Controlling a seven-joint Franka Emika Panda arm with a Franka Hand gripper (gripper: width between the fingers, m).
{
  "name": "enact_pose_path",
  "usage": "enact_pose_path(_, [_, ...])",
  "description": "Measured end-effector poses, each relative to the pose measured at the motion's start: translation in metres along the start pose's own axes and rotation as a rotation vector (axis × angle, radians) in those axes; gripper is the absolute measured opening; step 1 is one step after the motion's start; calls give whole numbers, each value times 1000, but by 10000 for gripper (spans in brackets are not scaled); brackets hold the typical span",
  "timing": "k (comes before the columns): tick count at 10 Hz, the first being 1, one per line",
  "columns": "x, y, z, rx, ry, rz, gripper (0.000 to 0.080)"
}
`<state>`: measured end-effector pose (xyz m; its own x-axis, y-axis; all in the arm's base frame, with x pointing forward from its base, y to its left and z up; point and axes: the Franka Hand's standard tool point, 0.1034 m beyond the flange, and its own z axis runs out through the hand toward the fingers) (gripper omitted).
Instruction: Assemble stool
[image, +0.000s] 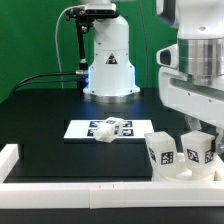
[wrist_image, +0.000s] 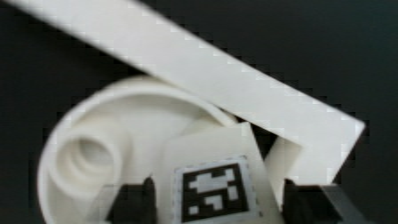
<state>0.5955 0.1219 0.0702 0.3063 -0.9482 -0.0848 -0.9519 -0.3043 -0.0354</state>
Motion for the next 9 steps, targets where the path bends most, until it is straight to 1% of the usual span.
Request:
enact_pose_path(1, [1, -2, 0, 14, -25, 186, 340])
enact_pose_path(3, [5, -5, -2, 41, -59, 448, 340])
enact_pose_path(4, [4, -5, -2, 40, -63, 479, 340])
enact_pose_path(5, [4, -5, -1, 40, -63, 452, 340])
enact_pose_path(6, [3, -5, -1, 39, -62, 411, 431])
enact_pose_path(7, [0, -3, -1, 27, -65, 369, 562])
enact_pose_path(8, [-1, -5, -6, 32, -67, 269, 562])
enact_pose_path(9, [-3, -7, -17, 43, -71, 94, 635])
